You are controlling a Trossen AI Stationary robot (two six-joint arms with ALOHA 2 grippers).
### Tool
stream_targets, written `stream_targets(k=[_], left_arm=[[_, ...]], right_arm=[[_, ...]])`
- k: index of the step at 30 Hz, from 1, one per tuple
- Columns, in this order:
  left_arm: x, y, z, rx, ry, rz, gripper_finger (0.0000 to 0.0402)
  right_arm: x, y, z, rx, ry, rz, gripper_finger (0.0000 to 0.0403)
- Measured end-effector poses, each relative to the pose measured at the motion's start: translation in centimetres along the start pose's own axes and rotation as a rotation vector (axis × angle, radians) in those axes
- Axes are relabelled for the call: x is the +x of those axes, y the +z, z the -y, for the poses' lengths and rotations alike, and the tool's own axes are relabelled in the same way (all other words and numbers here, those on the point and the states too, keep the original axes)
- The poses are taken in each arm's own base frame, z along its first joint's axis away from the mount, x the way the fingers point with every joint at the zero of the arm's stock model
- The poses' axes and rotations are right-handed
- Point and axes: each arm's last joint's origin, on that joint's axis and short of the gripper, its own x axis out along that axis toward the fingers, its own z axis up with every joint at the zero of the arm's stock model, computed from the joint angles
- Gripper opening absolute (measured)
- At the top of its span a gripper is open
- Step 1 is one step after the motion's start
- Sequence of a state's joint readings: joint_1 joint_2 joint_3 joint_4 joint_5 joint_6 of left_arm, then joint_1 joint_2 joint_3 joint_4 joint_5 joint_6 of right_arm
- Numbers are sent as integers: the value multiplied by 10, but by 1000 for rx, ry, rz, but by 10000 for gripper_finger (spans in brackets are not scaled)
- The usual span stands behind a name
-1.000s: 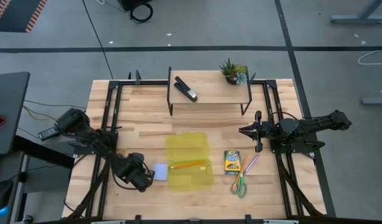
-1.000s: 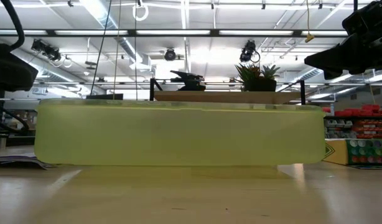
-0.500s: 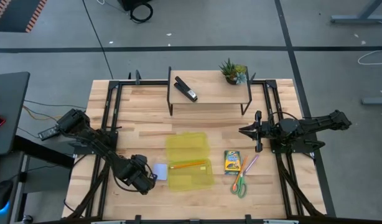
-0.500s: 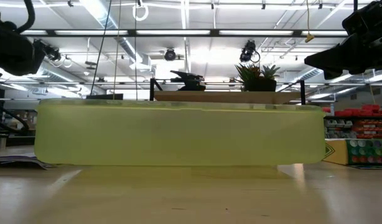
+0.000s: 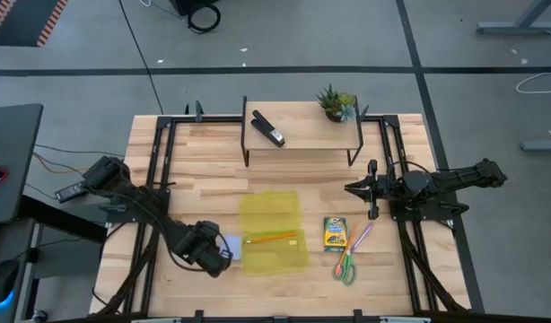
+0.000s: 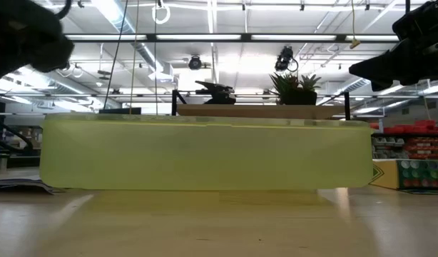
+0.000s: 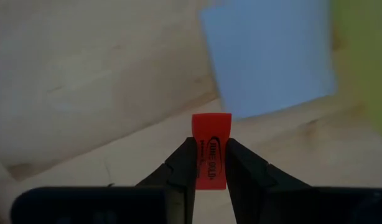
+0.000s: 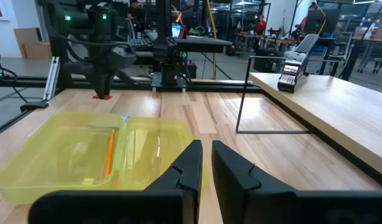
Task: Pack school essentials
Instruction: Put the red eraser into the yellow supply box
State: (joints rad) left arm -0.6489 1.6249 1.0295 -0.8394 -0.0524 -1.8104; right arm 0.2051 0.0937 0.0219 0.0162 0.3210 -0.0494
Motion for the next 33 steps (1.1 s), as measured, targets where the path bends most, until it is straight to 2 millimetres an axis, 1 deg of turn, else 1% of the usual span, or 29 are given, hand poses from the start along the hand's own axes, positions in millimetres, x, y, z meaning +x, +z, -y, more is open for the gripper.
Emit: stream_targets(k=[8,21,25,33], left_arm=[[-11,20,18,77,-80,20,77],[-41,56,53,223,-286,81,78],[-45,64,61,265,-362,109,78],[-49,80,72,273,-478,156,79]], right_arm=[[0,0,0,0,0,0,42],[0,0,0,0,0,0,42],[0,0,0,0,0,0,42],[0,0,0,0,0,0,42]])
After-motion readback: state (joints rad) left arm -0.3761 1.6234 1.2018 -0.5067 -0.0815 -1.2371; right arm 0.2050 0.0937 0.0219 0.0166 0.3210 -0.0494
